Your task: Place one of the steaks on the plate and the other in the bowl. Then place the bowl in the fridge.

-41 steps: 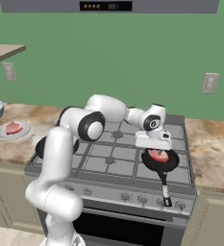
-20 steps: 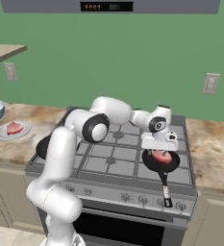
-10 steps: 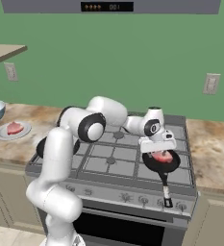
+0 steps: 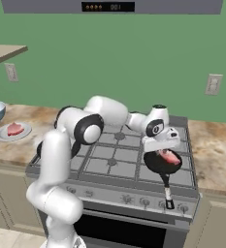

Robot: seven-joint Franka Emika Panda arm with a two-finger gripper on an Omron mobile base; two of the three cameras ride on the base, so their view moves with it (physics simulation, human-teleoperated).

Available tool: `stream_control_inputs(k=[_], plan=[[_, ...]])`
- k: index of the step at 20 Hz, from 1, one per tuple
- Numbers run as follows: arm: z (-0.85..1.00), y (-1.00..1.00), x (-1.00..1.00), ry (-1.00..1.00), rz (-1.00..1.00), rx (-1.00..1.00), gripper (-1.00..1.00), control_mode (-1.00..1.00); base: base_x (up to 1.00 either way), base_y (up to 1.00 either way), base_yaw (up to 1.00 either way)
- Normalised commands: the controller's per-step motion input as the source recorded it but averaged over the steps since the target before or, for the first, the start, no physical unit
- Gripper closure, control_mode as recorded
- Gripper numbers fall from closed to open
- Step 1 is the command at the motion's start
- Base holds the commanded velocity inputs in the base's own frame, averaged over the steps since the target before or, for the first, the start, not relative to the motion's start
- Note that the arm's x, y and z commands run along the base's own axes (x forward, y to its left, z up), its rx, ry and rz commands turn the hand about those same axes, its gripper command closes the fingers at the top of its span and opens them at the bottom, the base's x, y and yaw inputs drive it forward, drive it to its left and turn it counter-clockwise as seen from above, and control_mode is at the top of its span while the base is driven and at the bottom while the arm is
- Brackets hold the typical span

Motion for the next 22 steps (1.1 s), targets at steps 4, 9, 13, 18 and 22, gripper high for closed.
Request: stream_control_inputs(k=[4,9,13,18,22], plan=[[0.69,0.11,0.00,0.00,0.08,0.06,1.00,-1.00,0.00,0.00,0.00],[0.97,0.23,0.00,0.01,0.08,0.01,1.00,-1.00,0.00,0.00,0.00],[1.00,0.50,-0.05,0.01,0.07,0.00,1.00,-1.00,0.00,0.00,0.00],[1.00,0.56,-0.09,0.09,0.06,0.00,1.00,-1.00,0.00,0.00,0.00],[0.95,0.98,-0.47,0.00,0.16,-0.02,1.00,-1.00,0.00,0.00,0.00]])
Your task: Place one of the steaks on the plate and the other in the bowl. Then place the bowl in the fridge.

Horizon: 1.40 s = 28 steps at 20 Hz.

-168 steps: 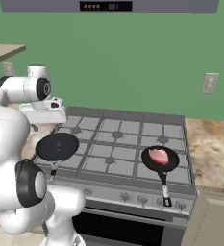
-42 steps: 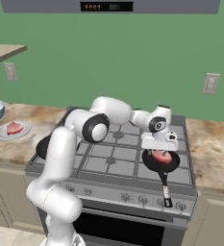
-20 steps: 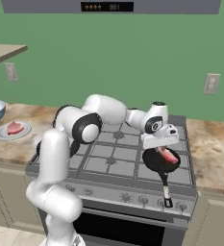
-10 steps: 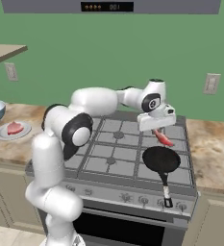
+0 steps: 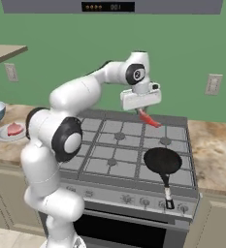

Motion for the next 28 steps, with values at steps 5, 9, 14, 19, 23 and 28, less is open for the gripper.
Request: stream_control_inputs(k=[5,9,14,19,23,28], plan=[[0.56,0.97,-0.95,-0.05,0.20,-0.01,1.00,-1.00,0.00,0.00,0.00],[0.10,0.73,-1.00,-0.21,0.16,-0.03,1.00,-1.00,0.00,0.00,0.00],[0.00,0.45,-0.93,-0.41,0.18,-0.07,1.00,-1.00,0.00,0.00,0.00],[0.03,0.38,-0.53,-0.41,0.19,-0.01,1.00,-1.00,0.00,0.00,0.00],[0.06,0.45,-0.24,-0.33,0.12,0.00,1.00,-1.00,0.00,0.00,0.00],[0.15,0.29,0.00,-0.15,0.04,0.00,1.00,1.00,-0.01,0.21,0.02]])
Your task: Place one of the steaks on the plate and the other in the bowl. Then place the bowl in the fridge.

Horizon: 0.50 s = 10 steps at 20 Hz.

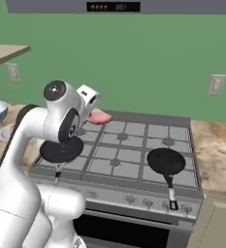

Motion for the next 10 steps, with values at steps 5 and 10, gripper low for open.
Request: stream_control_inputs(k=[5,10], plan=[[0.00,0.00,0.00,0.00,0.00,0.00,1.00,1.00,-0.30,0.94,0.08],[0.00,0.00,0.00,0.00,0.00,0.00,1.00,1.00,-0.26,1.00,0.08]])
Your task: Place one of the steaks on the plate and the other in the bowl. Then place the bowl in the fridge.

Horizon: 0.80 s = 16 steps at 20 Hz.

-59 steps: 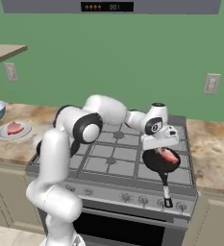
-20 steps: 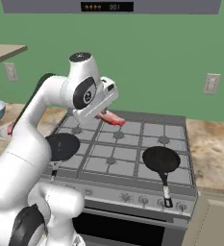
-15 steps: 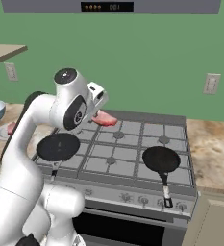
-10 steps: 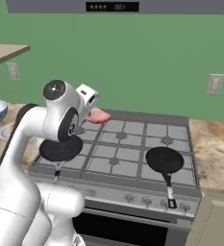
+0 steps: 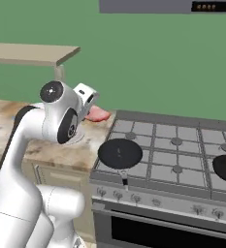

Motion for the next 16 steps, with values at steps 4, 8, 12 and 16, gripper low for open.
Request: stream_control_inputs(k=[4,8,12,16], plan=[[0.00,0.00,0.00,0.00,0.00,0.00,1.00,1.00,-0.22,1.00,0.10],[0.00,0.00,0.00,0.00,0.00,0.00,1.00,1.00,0.00,1.00,0.08],[0.00,0.00,0.00,0.00,0.00,0.00,1.00,1.00,0.00,1.00,0.00],[0.00,0.00,0.00,0.00,0.00,0.00,1.00,1.00,0.35,0.52,-0.07]])
